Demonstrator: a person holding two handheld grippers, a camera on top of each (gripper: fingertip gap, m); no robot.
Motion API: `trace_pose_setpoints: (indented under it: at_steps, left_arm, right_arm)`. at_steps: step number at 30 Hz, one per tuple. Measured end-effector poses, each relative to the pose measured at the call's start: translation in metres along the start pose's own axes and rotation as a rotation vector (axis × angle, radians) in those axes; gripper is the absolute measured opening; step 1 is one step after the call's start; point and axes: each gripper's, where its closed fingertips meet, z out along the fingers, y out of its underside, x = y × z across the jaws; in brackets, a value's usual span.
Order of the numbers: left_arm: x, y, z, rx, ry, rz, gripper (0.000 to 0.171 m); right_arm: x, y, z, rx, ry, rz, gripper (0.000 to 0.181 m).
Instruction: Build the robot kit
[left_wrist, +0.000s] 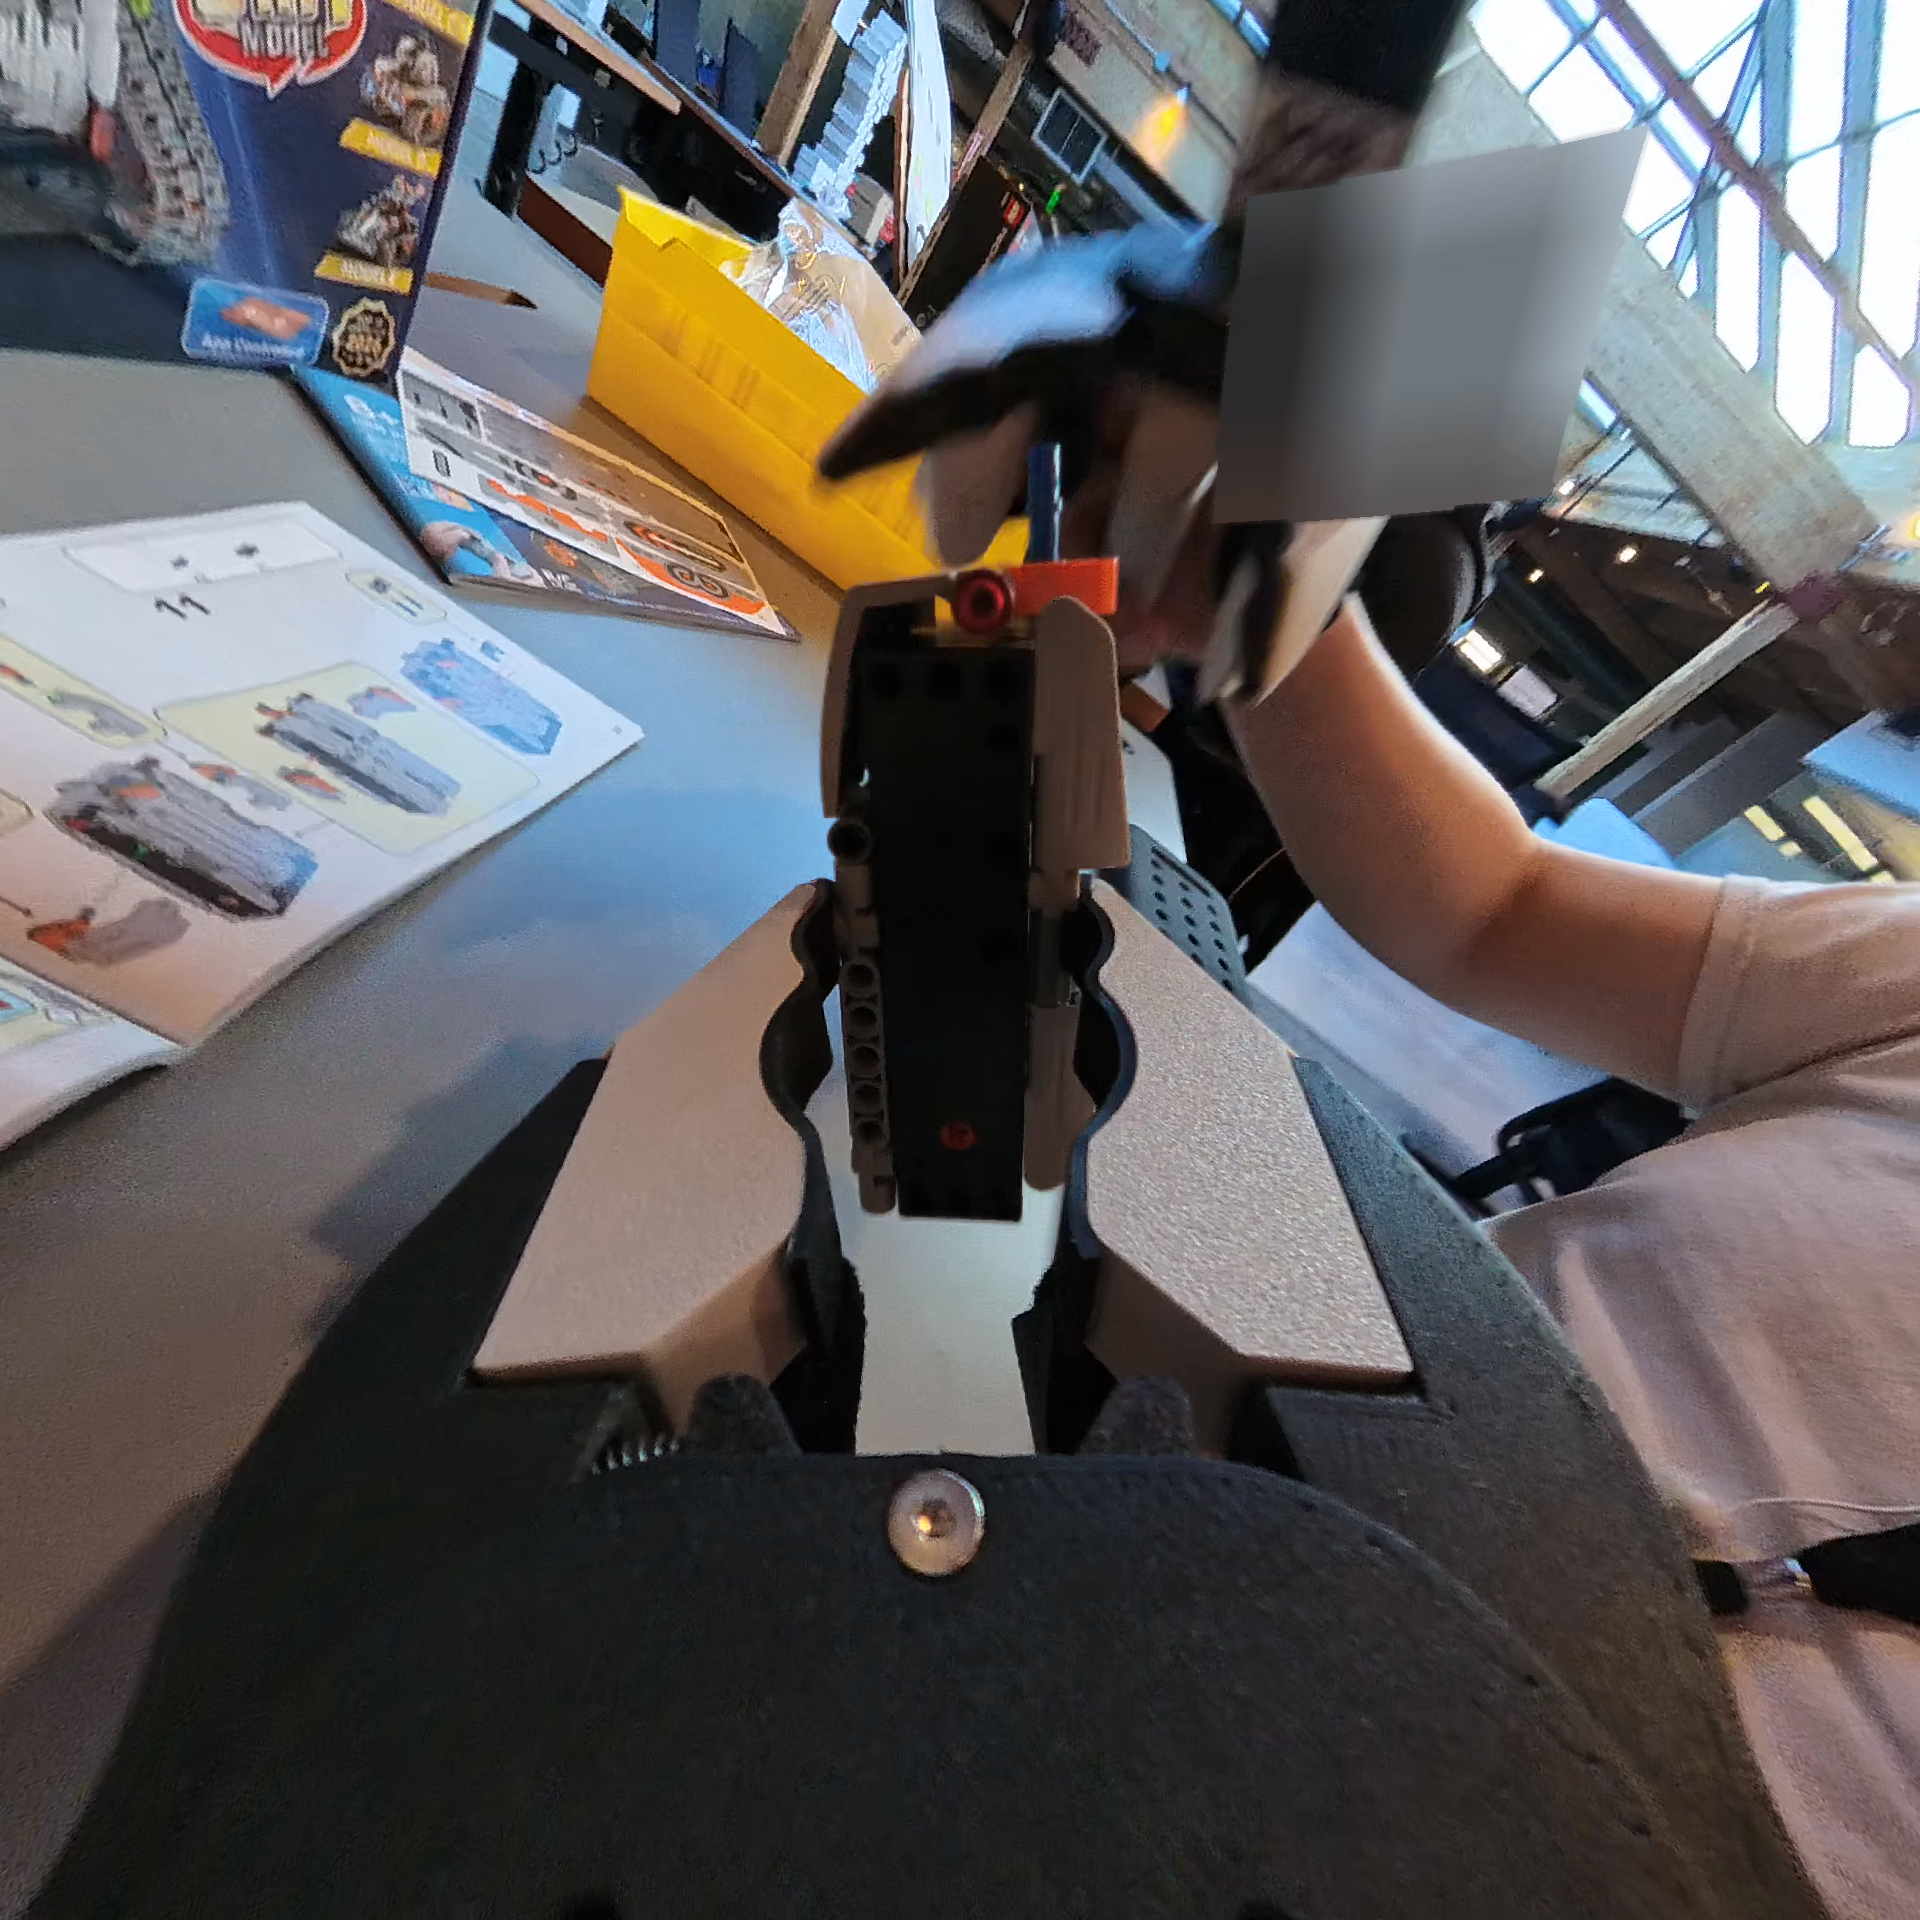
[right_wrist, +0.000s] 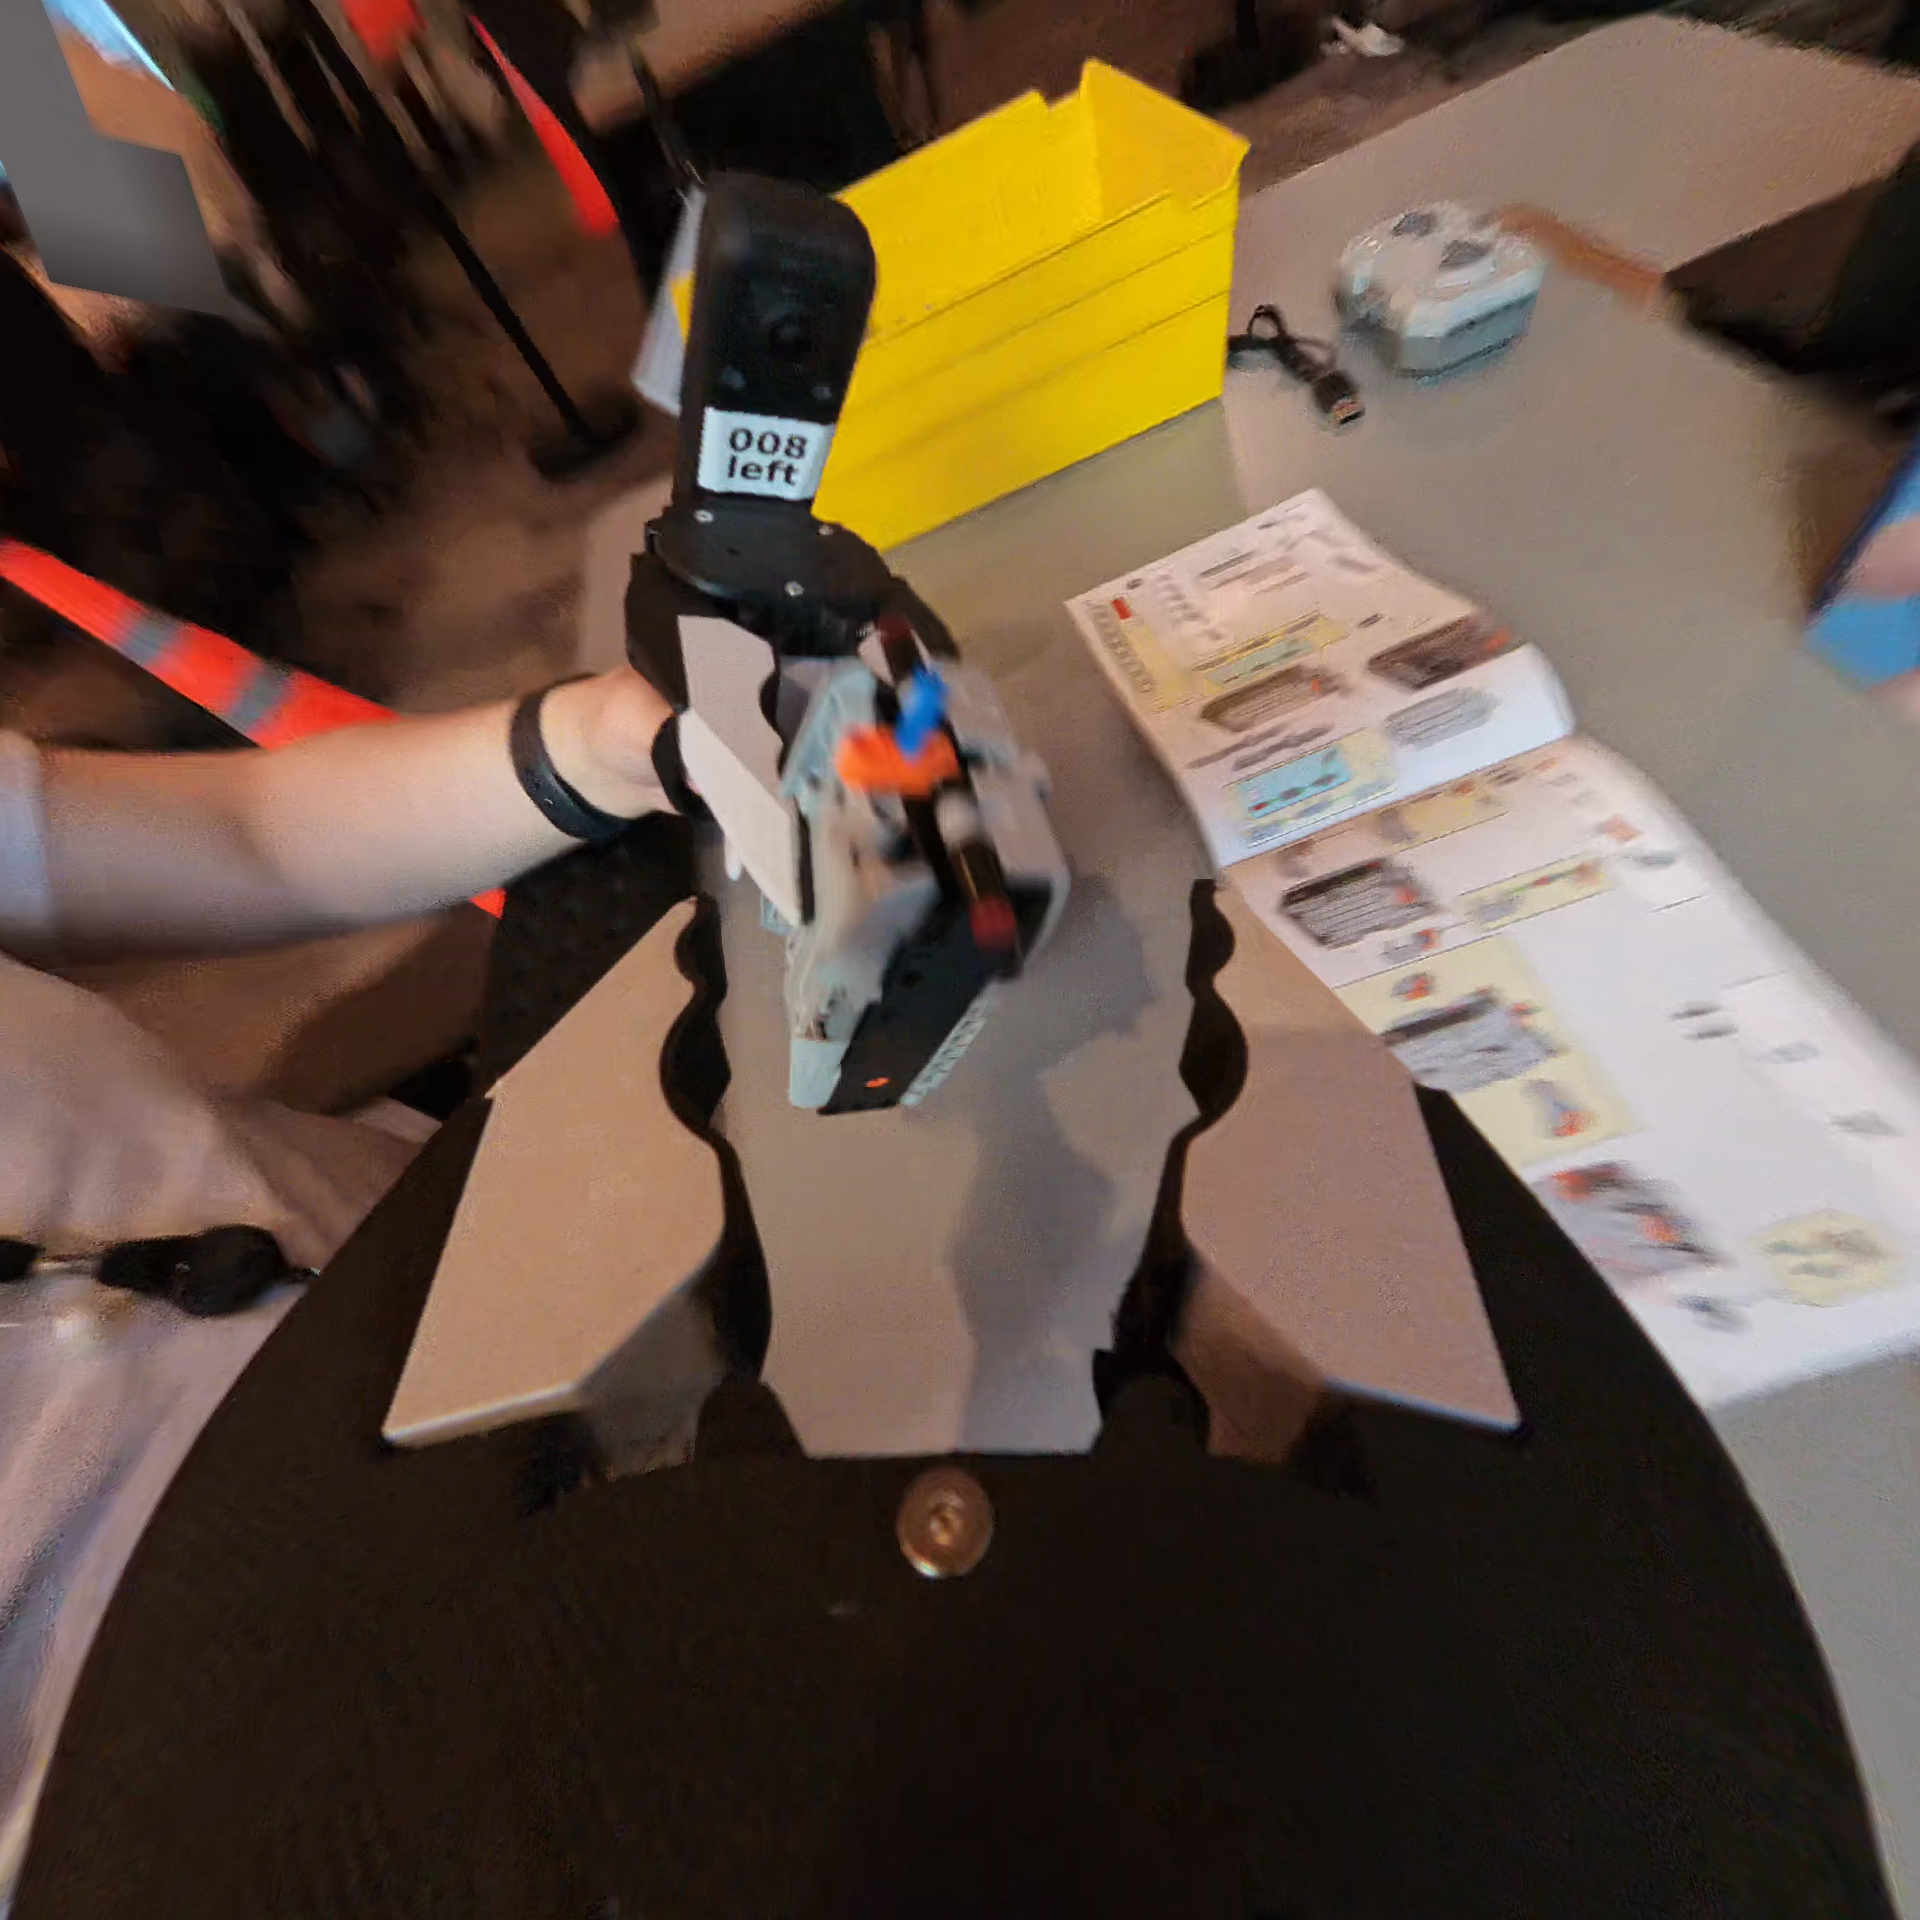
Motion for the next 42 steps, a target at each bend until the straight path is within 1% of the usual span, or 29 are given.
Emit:
trace_pose_setpoints:
  at_steps: [1,3,4,5,6,7,8,9,10,11,18,19,20,21,22,24,25,26,27,28,29,31,34,37,38,40,41,42]
  left_arm:
    - [0.0,0.001,-0.001,0.007,0.014,-0.033,0.043]
    - [-0.002,0.002,-0.002,0.013,0.025,-0.071,0.043]
    - [-0.003,0.002,-0.003,0.016,0.025,-0.084,0.043]
    - [-0.003,0.002,-0.003,0.025,0.032,-0.103,0.043]
    - [-0.003,0.001,-0.003,0.036,0.05,-0.131,0.043]
    - [-0.003,-0.001,-0.003,0.05,0.068,-0.16,0.043]
    - [-0.003,-0.001,-0.003,0.061,0.081,-0.182,0.043]
    - [-0.003,-0.002,-0.003,0.066,0.09,-0.193,0.043]
    - [-0.002,-0.002,-0.003,0.067,0.095,-0.195,0.043]
    - [-0.002,-0.002,-0.003,0.067,0.092,-0.191,0.043]
    - [-0.001,-0.002,-0.004,0.069,0.086,-0.18,0.043]
    - [-0.001,-0.002,-0.004,0.069,0.09,-0.179,0.043]
    - [0.001,-0.003,-0.004,0.069,0.098,-0.174,0.043]
    - [0.003,-0.004,-0.005,0.071,0.107,-0.164,0.043]
    - [0.004,-0.005,-0.005,0.073,0.11,-0.153,0.043]
    - [0.007,-0.006,-0.005,0.072,0.108,-0.133,0.043]
    - [0.009,-0.006,-0.005,0.069,0.113,-0.125,0.043]
    - [0.011,-0.006,-0.004,0.065,0.122,-0.118,0.043]
    - [0.013,-0.006,-0.004,0.065,0.128,-0.111,0.043]
    - [0.014,-0.007,-0.004,0.07,0.131,-0.11,0.043]
    - [0.015,-0.007,-0.004,0.075,0.136,-0.117,0.043]
    - [0.016,-0.006,-0.004,0.08,0.148,-0.141,0.043]
    - [0.015,-0.006,-0.004,0.075,0.147,-0.14,0.043]
    - [0.012,-0.007,-0.003,0.078,0.147,-0.164,0.043]
    - [0.011,-0.007,-0.002,0.076,0.147,-0.17,0.043]
    - [0.01,-0.004,-0.001,0.058,0.143,-0.168,0.043]
    - [0.008,-0.002,-0.001,0.043,0.135,-0.162,0.043]
    - [0.009,-0.001,0.0,0.031,0.142,-0.16,0.043]
  right_arm:
    - [-0.002,-0.013,-0.009,-0.044,0.073,-0.069,0.092]
    - [0.002,-0.04,-0.032,-0.113,0.311,-0.197,0.092]
    - [0.008,-0.055,-0.047,-0.116,0.471,-0.258,0.09]
    - [0.016,-0.071,-0.067,-0.104,0.666,-0.316,0.088]
    - [0.023,-0.082,-0.09,-0.099,0.866,-0.369,0.082]
    - [0.026,-0.09,-0.111,-0.115,1.037,-0.42,0.081]
    - [0.025,-0.095,-0.128,-0.125,1.171,-0.476,0.08]
    - [0.022,-0.101,-0.139,-0.12,1.267,-0.534,0.076]
    - [0.018,-0.104,-0.144,-0.108,1.32,-0.581,0.073]
    - [0.015,-0.104,-0.145,-0.103,1.34,-0.602,0.073]
    - [0.012,-0.093,-0.143,-0.154,1.34,-0.602,0.072]
    - [0.012,-0.091,-0.141,-0.167,1.327,-0.608,0.072]
    - [0.013,-0.087,-0.134,-0.181,1.278,-0.612,0.072]
    - [0.014,-0.08,-0.121,-0.177,1.17,-0.584,0.073]
    - [0.012,-0.071,-0.104,-0.141,1.011,-0.488,0.074]
    - [-0.007,-0.06,-0.064,-0.017,0.554,-0.202,0.084]
    - [-0.017,-0.059,-0.052,0.035,0.348,-0.06,0.084]
    - [-0.022,-0.056,-0.044,0.041,0.192,0.041,0.084]
    - [-0.019,-0.049,-0.037,0.013,0.112,0.097,0.083]
    - [-0.012,-0.038,-0.031,-0.042,0.072,0.11,0.085]
    - [-0.005,-0.025,-0.025,-0.112,0.05,0.108,0.091]
    - [0.001,-0.007,-0.015,-0.188,-0.005,0.155,0.093]
    - [0.006,0.007,0.001,-0.205,-0.087,0.254,0.089]
    - [-0.001,0.016,0.014,-0.229,-0.184,0.294,0.086]
    - [-0.004,0.017,0.018,-0.232,-0.21,0.303,0.081]
    - [-0.004,0.021,0.025,-0.256,-0.213,0.317,0.069]
    - [-0.012,0.021,0.026,-0.27,-0.273,0.336,0.05]
    - [-0.017,0.022,0.026,-0.291,-0.313,0.362,0.042]
